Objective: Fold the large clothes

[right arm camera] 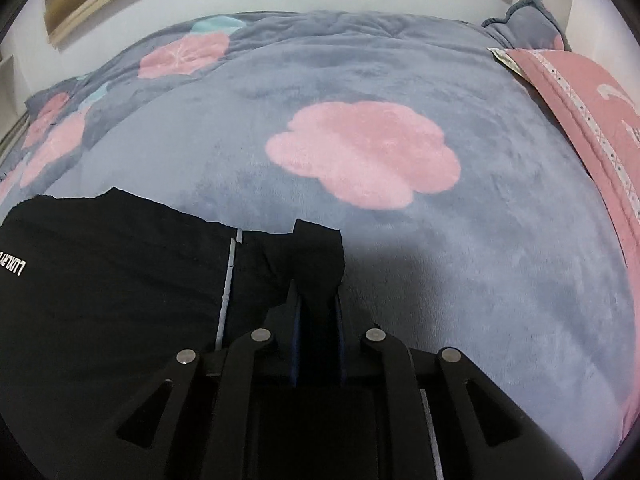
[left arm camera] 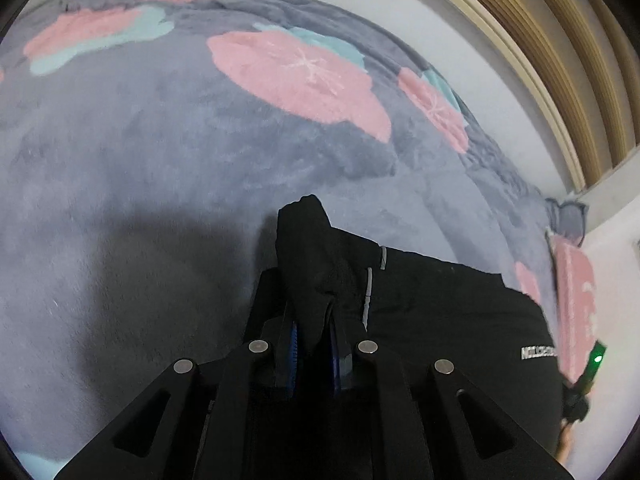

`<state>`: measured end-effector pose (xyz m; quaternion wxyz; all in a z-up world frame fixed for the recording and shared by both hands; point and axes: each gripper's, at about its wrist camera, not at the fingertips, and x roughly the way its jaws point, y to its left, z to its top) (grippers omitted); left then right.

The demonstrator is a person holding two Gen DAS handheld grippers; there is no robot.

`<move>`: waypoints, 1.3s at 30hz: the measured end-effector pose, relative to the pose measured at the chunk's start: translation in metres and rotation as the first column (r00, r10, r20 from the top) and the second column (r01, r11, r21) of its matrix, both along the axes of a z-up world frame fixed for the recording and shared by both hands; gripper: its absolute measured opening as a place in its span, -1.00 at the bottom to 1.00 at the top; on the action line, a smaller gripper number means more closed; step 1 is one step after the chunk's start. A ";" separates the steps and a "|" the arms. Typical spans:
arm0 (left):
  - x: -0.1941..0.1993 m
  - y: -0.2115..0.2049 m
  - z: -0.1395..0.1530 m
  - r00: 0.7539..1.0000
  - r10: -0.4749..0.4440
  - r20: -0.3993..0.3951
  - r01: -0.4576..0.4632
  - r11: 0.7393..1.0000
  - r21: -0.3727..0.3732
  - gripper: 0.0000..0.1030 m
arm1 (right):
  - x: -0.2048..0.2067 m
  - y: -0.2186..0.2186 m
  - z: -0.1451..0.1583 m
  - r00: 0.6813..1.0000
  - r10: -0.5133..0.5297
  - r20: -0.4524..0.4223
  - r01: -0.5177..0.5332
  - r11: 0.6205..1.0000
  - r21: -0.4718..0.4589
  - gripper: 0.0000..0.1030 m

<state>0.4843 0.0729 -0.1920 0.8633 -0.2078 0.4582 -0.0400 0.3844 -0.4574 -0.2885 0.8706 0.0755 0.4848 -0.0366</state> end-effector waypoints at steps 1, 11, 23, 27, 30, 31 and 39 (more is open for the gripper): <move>0.001 -0.003 0.001 1.000 -0.007 0.000 0.007 1.000 0.025 -0.64 | 0.000 0.001 -0.001 1.000 0.005 -0.003 -0.005 1.000 -0.008 -0.62; -0.057 0.007 0.093 0.981 -0.031 0.189 0.031 1.000 0.003 -0.01 | -0.055 -0.003 0.075 0.986 0.109 0.129 -0.120 0.989 0.083 -0.29; -0.160 -0.126 0.131 0.918 -0.362 0.163 0.318 0.916 0.244 0.31 | -0.134 0.121 0.144 0.918 0.383 0.108 -0.396 0.902 0.170 0.41; -0.156 -0.146 0.058 0.932 -0.362 0.009 0.355 0.918 0.179 0.30 | -0.126 0.145 0.083 0.948 0.318 -0.019 -0.312 0.939 0.143 0.37; -0.147 -0.144 0.018 0.953 -0.301 -0.040 0.303 0.937 0.173 0.30 | -0.128 0.150 0.054 0.961 0.277 -0.002 -0.275 0.952 0.137 0.37; -0.145 -0.143 0.012 0.959 -0.281 -0.041 0.284 0.945 0.164 0.30 | -0.130 0.151 0.050 0.964 0.265 0.011 -0.264 0.956 0.125 0.38; -0.150 -0.145 0.048 0.954 -0.298 0.036 0.286 0.940 0.187 0.31 | -0.121 0.134 0.091 0.962 0.259 0.082 -0.269 0.948 0.168 0.39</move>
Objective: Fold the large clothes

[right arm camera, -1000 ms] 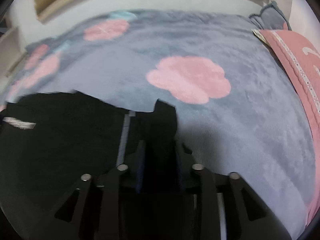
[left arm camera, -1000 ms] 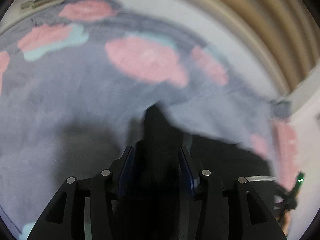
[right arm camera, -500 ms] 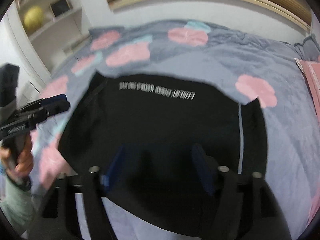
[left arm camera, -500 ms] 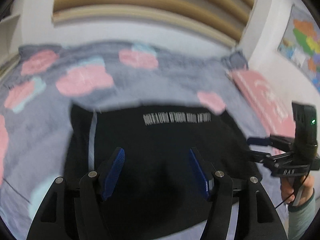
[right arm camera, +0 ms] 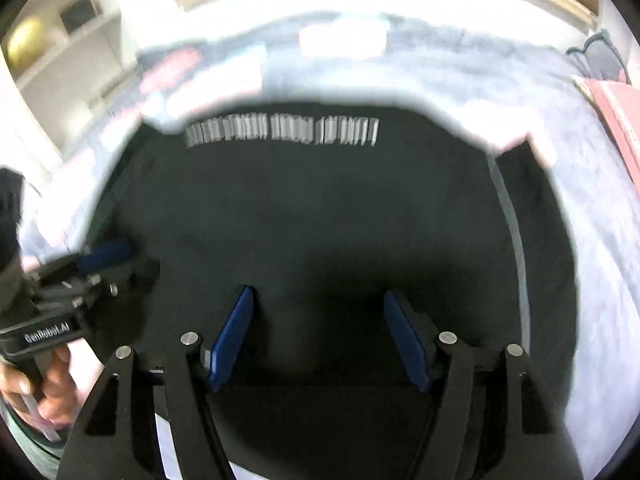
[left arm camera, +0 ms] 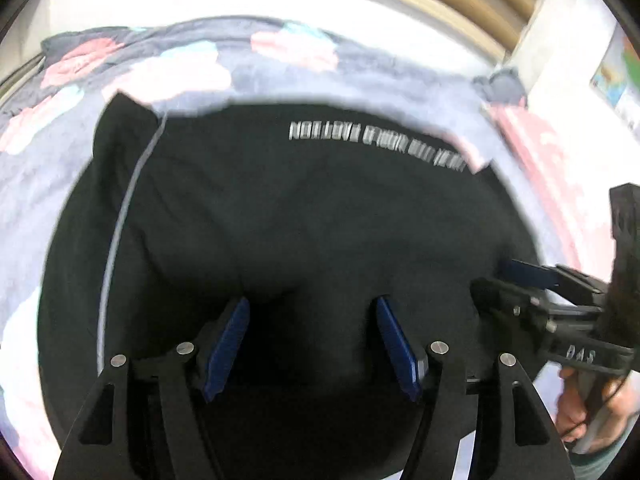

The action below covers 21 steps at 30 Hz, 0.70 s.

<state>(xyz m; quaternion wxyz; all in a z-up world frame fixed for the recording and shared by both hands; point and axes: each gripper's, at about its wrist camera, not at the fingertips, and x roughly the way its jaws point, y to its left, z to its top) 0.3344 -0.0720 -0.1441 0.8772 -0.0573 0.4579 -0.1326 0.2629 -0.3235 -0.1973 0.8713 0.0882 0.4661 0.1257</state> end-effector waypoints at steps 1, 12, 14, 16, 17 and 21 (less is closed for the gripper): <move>0.005 0.003 0.011 1.000 0.014 0.021 -0.014 0.999 -0.038 0.31 | 0.008 -0.007 0.014 0.998 -0.037 0.058 0.038 0.999 -0.014 0.39; 0.102 0.028 -0.033 0.972 0.187 -0.142 -0.198 0.978 -0.068 0.33 | 0.084 -0.021 -0.049 0.984 -0.173 -0.047 0.173 0.985 -0.008 0.39; 0.100 0.022 -0.032 0.976 0.178 -0.123 -0.184 0.982 -0.035 0.34 | 0.086 -0.016 -0.047 0.985 -0.166 -0.040 0.165 0.986 -0.030 0.39; 0.089 0.021 -0.027 0.983 0.162 -0.090 -0.165 0.986 -0.024 0.34 | 0.079 -0.018 -0.038 0.988 -0.154 -0.025 0.154 0.988 -0.017 0.39; 0.080 0.023 -0.021 0.985 0.150 -0.081 -0.153 0.987 -0.037 0.34 | 0.071 -0.018 -0.035 0.989 -0.150 -0.014 0.150 0.989 0.000 0.38; 0.044 0.028 0.005 0.997 0.074 -0.028 -0.076 0.993 -0.095 0.34 | 0.024 -0.020 -0.003 0.995 -0.097 0.033 0.096 0.995 0.028 0.39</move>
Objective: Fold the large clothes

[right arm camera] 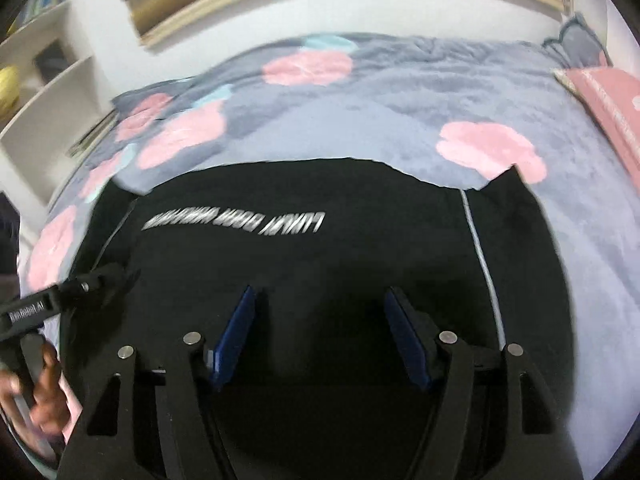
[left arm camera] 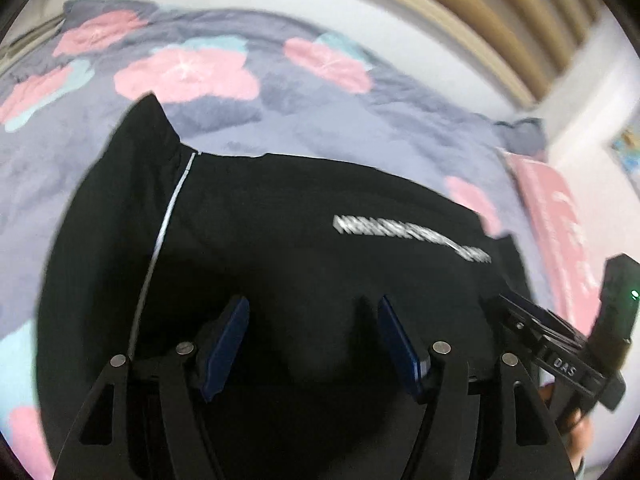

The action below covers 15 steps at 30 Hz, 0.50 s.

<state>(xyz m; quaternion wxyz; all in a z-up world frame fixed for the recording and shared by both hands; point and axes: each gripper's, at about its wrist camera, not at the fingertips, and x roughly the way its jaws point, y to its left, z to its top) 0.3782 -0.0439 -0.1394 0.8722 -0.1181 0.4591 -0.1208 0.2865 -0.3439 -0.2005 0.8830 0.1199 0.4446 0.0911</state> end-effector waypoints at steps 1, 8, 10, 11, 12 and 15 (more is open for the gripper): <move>-0.016 0.001 0.009 0.999 -0.023 0.025 0.023 1.000 -0.006 0.34 | -0.010 0.000 0.005 1.000 0.008 0.003 -0.008 1.000 -0.008 0.39; -0.075 0.007 -0.008 0.994 -0.097 -0.040 0.090 0.984 -0.156 0.34 | -0.064 0.029 -0.002 0.997 0.035 -0.071 -0.041 0.995 -0.092 0.39; -0.072 0.013 -0.032 0.995 -0.055 -0.078 0.037 0.975 -0.218 0.34 | -0.064 0.035 -0.020 0.995 0.025 -0.099 -0.036 0.993 -0.110 0.40; -0.069 0.012 -0.039 0.996 -0.047 -0.076 0.030 0.977 -0.211 0.34 | -0.066 0.036 -0.027 0.994 0.017 -0.105 -0.028 0.993 -0.111 0.46; -0.067 0.008 -0.044 0.996 -0.053 -0.065 0.040 0.982 -0.187 0.34 | -0.066 0.036 -0.031 0.996 0.007 -0.093 -0.019 0.993 -0.120 0.50; -0.077 -0.008 -0.033 0.997 -0.075 -0.016 0.073 0.995 -0.066 0.34 | -0.070 0.030 -0.029 0.996 -0.009 -0.091 0.000 0.995 -0.098 0.54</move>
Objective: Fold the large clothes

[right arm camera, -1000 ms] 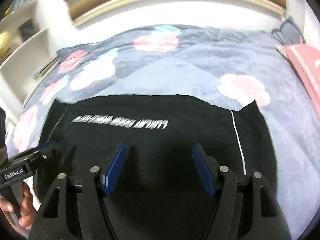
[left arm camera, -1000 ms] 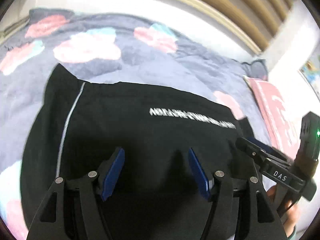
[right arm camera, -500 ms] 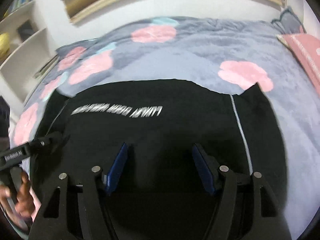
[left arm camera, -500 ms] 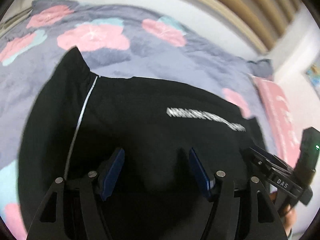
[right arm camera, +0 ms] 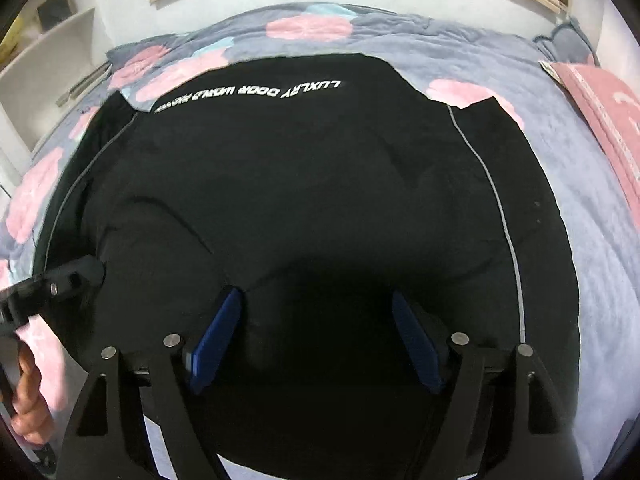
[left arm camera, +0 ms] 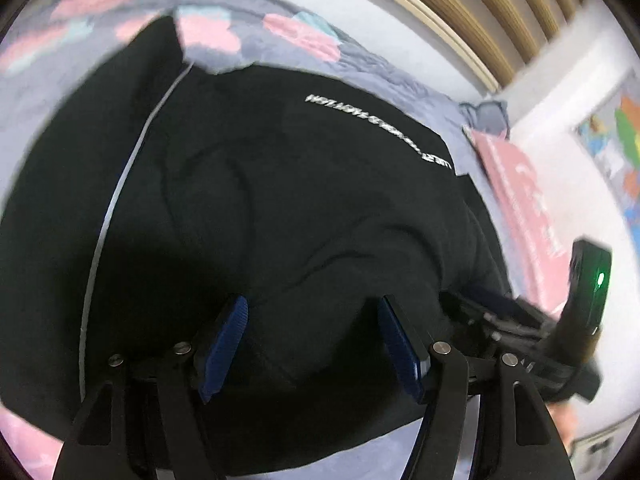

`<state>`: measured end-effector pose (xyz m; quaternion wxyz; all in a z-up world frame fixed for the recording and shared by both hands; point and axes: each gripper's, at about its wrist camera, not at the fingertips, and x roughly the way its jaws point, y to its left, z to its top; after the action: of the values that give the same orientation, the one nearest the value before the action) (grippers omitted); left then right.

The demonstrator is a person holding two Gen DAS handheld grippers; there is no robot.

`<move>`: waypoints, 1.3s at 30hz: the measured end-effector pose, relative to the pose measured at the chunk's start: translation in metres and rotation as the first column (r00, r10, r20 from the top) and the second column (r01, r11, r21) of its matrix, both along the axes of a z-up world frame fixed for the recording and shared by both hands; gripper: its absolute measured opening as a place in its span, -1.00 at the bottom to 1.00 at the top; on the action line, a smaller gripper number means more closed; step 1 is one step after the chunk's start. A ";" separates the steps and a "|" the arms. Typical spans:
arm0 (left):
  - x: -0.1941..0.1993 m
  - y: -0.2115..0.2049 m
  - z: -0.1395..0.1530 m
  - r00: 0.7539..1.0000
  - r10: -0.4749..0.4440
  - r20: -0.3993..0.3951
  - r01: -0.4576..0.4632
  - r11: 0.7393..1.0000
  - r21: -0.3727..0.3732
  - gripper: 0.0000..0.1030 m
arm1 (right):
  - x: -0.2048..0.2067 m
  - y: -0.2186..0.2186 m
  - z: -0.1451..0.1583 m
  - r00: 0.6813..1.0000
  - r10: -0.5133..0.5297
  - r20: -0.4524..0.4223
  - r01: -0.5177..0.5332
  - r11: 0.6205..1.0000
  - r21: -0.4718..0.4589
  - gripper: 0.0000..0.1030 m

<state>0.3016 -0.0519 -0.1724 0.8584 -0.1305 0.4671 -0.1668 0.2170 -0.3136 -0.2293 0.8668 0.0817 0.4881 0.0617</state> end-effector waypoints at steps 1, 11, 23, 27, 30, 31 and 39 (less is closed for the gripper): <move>-0.003 -0.003 0.004 1.000 -0.013 0.013 0.012 1.000 0.025 0.34 | -0.002 -0.003 0.002 1.000 -0.005 -0.001 0.005 1.000 0.016 0.54; -0.066 0.037 0.063 0.994 -0.014 0.109 0.011 1.000 0.023 0.34 | -0.069 -0.032 0.051 0.999 -0.047 0.025 0.047 0.999 0.011 0.55; -0.143 0.117 0.112 0.974 0.088 0.207 -0.092 0.996 0.008 0.34 | -0.138 -0.060 0.093 0.994 -0.037 0.104 0.034 0.999 0.028 0.56; -0.136 0.143 0.116 0.968 0.149 0.201 -0.152 0.988 -0.002 0.35 | -0.141 -0.084 0.097 0.987 -0.079 0.141 0.076 0.997 0.022 0.59; -0.117 0.155 0.114 0.967 0.179 0.181 -0.181 0.983 -0.005 0.38 | -0.134 -0.108 0.097 0.976 -0.131 0.174 0.124 0.991 0.052 0.69; -0.110 0.157 0.111 0.967 0.186 0.172 -0.188 0.982 -0.005 0.40 | -0.131 -0.115 0.096 0.974 -0.145 0.176 0.135 0.989 0.066 0.69; -0.029 0.162 0.068 0.978 0.189 0.086 -0.186 0.981 -0.049 0.43 | -0.073 -0.178 0.054 0.959 -0.247 0.136 0.221 0.958 0.184 0.71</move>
<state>0.2722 0.1097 -0.1047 0.8878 -0.1839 0.4099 -0.1004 0.1443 -0.4916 -0.1755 0.8938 0.2061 0.3982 0.0054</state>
